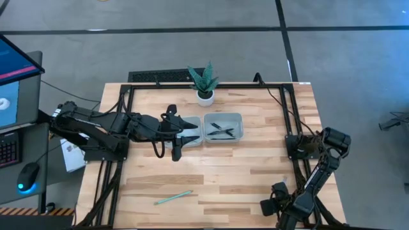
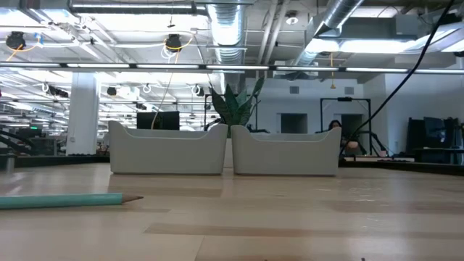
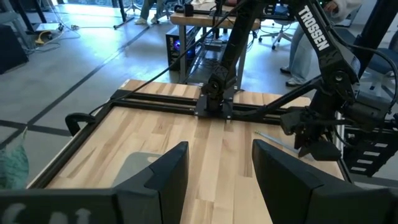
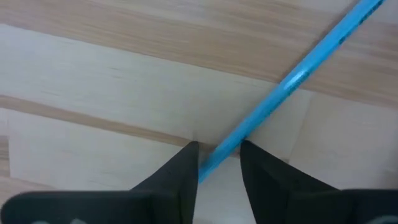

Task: Sort pens & pencils
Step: Put the blue pencil into the left gray bin

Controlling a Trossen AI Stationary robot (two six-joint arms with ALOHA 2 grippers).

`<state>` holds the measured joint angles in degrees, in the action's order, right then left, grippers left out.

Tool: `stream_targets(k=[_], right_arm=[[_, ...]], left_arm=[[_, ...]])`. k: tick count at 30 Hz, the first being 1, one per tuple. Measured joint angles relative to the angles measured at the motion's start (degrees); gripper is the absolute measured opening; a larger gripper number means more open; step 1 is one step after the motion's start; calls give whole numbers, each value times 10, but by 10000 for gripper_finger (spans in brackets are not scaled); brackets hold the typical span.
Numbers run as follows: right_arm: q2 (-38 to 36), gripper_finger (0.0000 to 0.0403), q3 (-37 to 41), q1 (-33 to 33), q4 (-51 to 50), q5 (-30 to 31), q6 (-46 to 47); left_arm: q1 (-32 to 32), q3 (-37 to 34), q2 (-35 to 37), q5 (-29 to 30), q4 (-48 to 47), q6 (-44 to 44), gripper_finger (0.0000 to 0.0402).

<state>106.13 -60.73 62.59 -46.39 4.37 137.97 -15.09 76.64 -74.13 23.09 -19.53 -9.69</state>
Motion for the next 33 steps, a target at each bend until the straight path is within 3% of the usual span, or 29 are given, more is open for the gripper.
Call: stream_targets(k=[9, 27, 33], right_arm=[[0, 114, 0, 0, 3, 0, -5], [0, 109, 0, 0, 9, -1, -26], [0, 83, 1, 0, 13, -2, -30]], left_arm=[[0, 0, 0, 0, 0, 0, 169], [0, 0, 0, 0, 0, 0, 169], [0, 0, 0, 0, 0, 0, 169]])
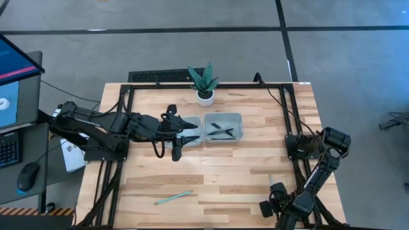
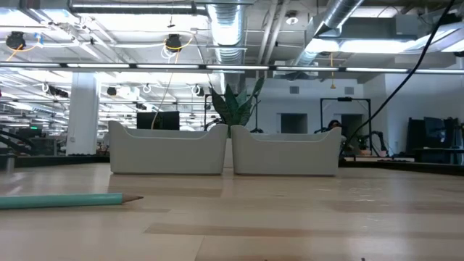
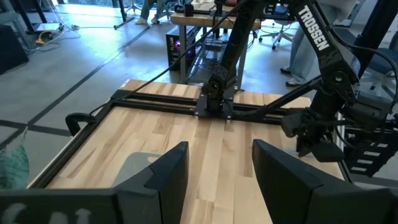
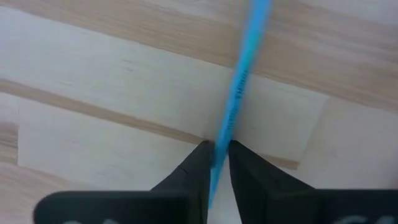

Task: Sort pens & pencils
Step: Put the blue pencil into the left gray bin

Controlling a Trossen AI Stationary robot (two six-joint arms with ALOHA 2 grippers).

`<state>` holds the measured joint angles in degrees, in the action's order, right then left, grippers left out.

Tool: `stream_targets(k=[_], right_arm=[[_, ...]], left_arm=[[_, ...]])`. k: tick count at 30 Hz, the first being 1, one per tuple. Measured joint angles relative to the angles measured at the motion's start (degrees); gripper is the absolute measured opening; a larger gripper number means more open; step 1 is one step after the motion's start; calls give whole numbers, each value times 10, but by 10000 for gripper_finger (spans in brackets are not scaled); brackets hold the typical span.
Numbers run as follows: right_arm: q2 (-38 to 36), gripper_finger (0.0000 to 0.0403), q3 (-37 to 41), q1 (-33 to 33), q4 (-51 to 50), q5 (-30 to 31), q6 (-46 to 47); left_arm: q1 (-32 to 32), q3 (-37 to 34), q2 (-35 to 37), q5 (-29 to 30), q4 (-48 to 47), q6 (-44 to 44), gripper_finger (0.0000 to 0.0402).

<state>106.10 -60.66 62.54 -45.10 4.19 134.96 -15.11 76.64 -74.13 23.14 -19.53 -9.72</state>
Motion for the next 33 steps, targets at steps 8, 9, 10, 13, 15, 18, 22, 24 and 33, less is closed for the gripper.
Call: stream_targets(k=[8, 9, 10, 13, 15, 18, 22, 24, 33], right_arm=[[0, 42, 0, 0, 1, 1, -7], [0, 40, 0, 0, 1, 1, -13], [0, 39, 0, 0, 1, 1, -23], [0, 42, 0, -1, 1, 1, -61], [0, 46, -1, -2, -3, 0, -64], [1, 48, -1, -2, -5, 0, -65], [1, 49, -1, -2, -3, 1, -64], [1, 49, -1, -2, -4, 2, -66], [1, 49, 0, 0, -3, 27, -79]], left_arm=[[0, 0, 0, 0, 0, 0, 169], [0, 0, 0, 0, 0, 0, 169], [0, 0, 0, 0, 0, 0, 169], [0, 0, 0, 0, 0, 0, 169], [0, 0, 0, 0, 0, 0, 169], [0, 0, 0, 0, 0, 0, 169], [0, 0, 0, 0, 0, 0, 169], [0, 0, 0, 0, 0, 0, 169], [0, 0, 0, 0, -1, 0, 169]])
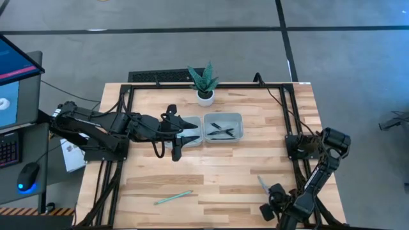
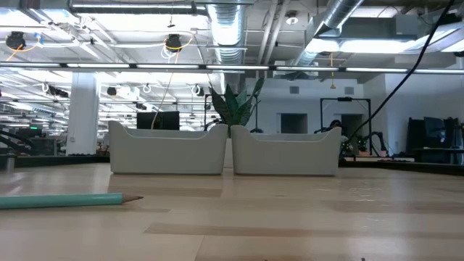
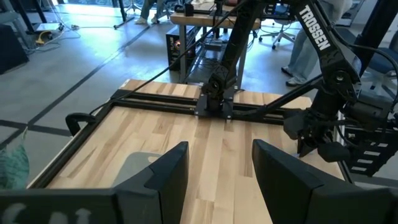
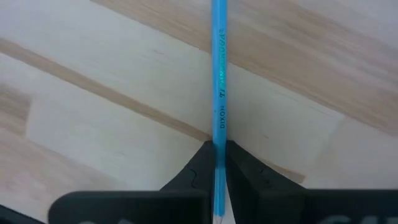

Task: Sort pens & pencils
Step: Put the blue pencil into the left gray bin

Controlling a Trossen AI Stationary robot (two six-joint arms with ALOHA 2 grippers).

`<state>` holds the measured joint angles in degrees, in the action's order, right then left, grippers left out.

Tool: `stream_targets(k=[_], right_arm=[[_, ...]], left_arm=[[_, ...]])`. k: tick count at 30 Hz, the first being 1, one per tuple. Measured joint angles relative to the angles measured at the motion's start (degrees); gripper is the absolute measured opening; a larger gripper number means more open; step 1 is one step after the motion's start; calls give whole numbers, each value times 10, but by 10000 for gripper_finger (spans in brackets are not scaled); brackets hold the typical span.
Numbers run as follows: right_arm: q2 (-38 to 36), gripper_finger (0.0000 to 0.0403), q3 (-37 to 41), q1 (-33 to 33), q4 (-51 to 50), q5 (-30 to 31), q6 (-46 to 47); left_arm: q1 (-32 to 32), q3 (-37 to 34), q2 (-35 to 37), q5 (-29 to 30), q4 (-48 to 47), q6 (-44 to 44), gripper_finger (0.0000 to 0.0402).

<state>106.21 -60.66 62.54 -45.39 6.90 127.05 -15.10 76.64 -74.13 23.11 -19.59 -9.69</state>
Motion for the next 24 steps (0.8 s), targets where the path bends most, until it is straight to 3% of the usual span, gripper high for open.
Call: stream_targets(k=[10, 17, 24], right_arm=[[1, 49, -2, -14, 18, 72, -32], [-8, 49, 0, -36, 37, 175, -80], [-27, 49, -2, -86, 60, 194, -186]], left_arm=[[0, 0, 0, 0, -3, 0, 169], [0, 0, 0, 0, -3, 0, 169], [0, 0, 0, 0, -3, -1, 169]])
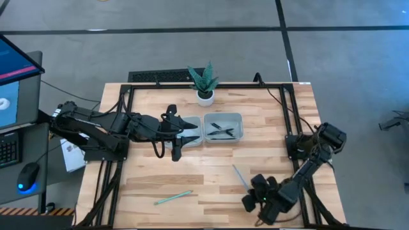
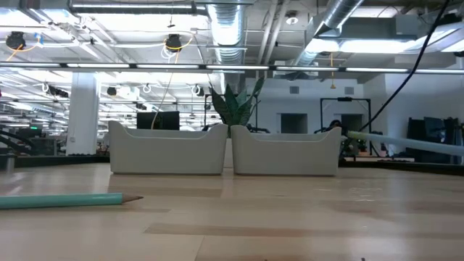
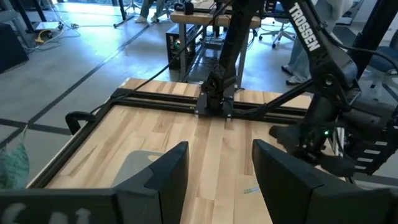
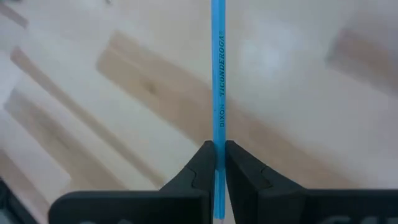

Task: Sort pens & pencils
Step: Put the blue pencil into the left gray bin

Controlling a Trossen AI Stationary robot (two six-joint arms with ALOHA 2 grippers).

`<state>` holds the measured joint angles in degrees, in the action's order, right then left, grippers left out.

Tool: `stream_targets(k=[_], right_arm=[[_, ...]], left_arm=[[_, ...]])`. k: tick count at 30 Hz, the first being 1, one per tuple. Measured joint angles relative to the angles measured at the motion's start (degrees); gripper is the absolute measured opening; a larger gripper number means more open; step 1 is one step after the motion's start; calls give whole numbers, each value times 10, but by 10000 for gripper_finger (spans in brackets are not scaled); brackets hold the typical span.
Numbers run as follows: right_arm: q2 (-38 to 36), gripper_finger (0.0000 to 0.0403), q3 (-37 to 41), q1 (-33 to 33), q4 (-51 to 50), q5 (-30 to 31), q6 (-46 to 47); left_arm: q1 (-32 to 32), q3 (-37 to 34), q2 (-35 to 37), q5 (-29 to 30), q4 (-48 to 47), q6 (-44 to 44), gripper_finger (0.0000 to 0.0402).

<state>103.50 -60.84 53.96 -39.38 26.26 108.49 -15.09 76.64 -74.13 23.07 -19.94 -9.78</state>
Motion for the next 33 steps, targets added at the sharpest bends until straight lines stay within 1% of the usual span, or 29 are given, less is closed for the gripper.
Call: stream_targets(k=[6, 9, 14, 20, 24, 27, 29, 31, 33], right_arm=[[-18, 49, 0, -57, 10, -1, -109], [-39, 49, 0, -90, 11, 1, -158], [-101, 49, -1, -136, 13, 62, -243], [-189, 49, -2, -185, 32, 132, -380], [-233, 49, -2, -228, 102, 157, -503], [-252, 49, -2, -266, 187, 154, -608], [-257, 49, -2, -292, 247, 139, -675], [-258, 49, -2, -321, 298, 112, -728], [-258, 49, -2, -352, 337, 71, -761]], left_arm=[[0, 0, 0, 0, 0, -2, 169], [0, 0, 0, 0, -1, -2, 169], [0, 0, 4, -3, -8, -3, 169], [-1, 0, 38, -13, -39, 1, 169], [-1, 0, 68, 4, -59, 8, 169], [-1, 0, 93, 33, -89, 13, 169], [-1, 0, 109, 52, -114, 14, 169], [-1, 0, 123, 76, -138, 13, 169], [-1, 0, 133, 100, -165, 13, 169]])
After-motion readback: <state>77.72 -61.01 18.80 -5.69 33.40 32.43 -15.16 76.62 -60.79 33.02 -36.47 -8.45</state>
